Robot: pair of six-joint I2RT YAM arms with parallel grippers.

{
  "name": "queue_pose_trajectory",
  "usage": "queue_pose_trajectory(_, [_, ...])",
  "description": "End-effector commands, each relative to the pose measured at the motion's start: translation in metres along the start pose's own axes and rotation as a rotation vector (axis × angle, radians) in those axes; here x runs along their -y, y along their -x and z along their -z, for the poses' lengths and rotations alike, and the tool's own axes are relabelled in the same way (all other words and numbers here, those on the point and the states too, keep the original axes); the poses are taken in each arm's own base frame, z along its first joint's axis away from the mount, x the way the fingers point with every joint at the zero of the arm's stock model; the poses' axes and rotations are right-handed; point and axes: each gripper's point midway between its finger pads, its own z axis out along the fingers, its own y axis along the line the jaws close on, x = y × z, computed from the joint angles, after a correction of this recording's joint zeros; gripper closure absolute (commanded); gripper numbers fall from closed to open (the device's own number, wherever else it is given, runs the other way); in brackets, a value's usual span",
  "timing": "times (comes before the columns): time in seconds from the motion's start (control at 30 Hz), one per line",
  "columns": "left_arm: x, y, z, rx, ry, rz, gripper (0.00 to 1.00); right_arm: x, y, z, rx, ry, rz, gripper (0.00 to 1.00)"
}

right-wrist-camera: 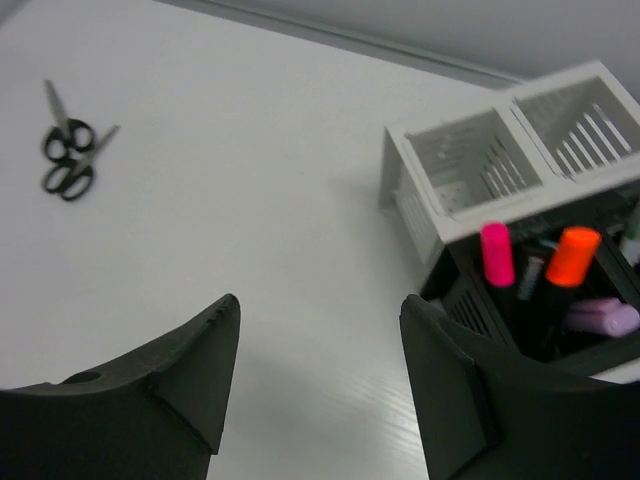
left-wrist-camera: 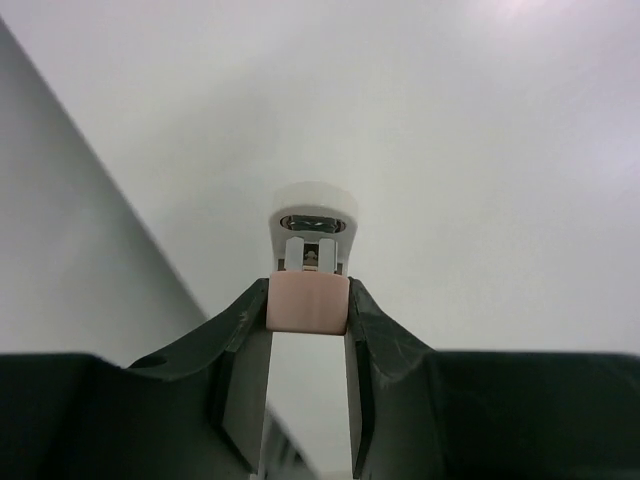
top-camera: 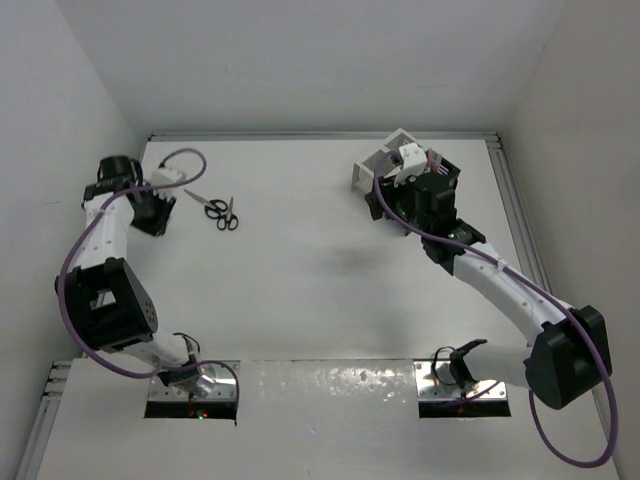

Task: Sort the stationery into containers
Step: Pick up the stationery from the corner of the board.

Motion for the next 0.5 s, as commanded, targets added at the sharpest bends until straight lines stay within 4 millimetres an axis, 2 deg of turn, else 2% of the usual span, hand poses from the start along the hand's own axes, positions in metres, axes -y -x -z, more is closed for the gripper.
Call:
queue_pose_trajectory(0.0, [0.053,0.113,0.028,0.333,-0.246,0.054,1.0,-0.032,0.048,0.003,0.09,0.13,-0.041,0.36])
queue_pose_trajectory(0.03, [0.065,0.135,0.034,0.392,-0.311,0.046,1.0,-0.044,0.055,0.003,0.099,0.194,-0.045,0.37])
queue_pose_trajectory(0.07, [0.082,0.166,0.05,0.47,-0.368,0.017,1.0,-0.055,0.063,0.004,0.121,0.233,-0.067,0.39])
queue_pose_trajectory(0.13, [0.101,0.192,0.061,0.53,-0.425,-0.013,1.0,-0.07,0.07,0.001,0.135,0.292,-0.088,0.42])
queue_pose_trajectory(0.17, [0.11,0.207,0.069,0.566,-0.445,-0.019,1.0,-0.085,0.079,0.002,0.164,0.35,-0.096,0.44])
queue_pose_trajectory(0.2, [0.127,0.224,0.082,0.611,-0.483,-0.069,1.0,-0.093,0.089,0.004,0.183,0.38,-0.128,0.44])
queue_pose_trajectory(0.23, [0.135,0.234,0.089,0.638,-0.497,-0.085,1.0,-0.104,0.094,0.001,0.204,0.422,-0.138,0.46])
queue_pose_trajectory(0.27, [0.159,0.243,0.098,0.654,-0.539,-0.135,1.0,-0.111,0.098,0.0,0.211,0.447,-0.177,0.47])
queue_pose_trajectory(0.3, [0.168,0.251,0.11,0.686,-0.565,-0.164,1.0,-0.116,0.106,0.0,0.23,0.468,-0.189,0.48])
queue_pose_trajectory(0.37, [0.195,0.259,0.126,0.719,-0.616,-0.221,1.0,-0.133,0.111,-0.006,0.249,0.527,-0.224,0.48])
queue_pose_trajectory(0.43, [0.211,0.263,0.14,0.751,-0.648,-0.261,1.0,-0.145,0.123,-0.006,0.278,0.574,-0.237,0.46])
queue_pose_trajectory(0.47, [0.224,0.263,0.145,0.758,-0.672,-0.29,1.0,-0.153,0.119,-0.01,0.259,0.613,-0.249,0.44])
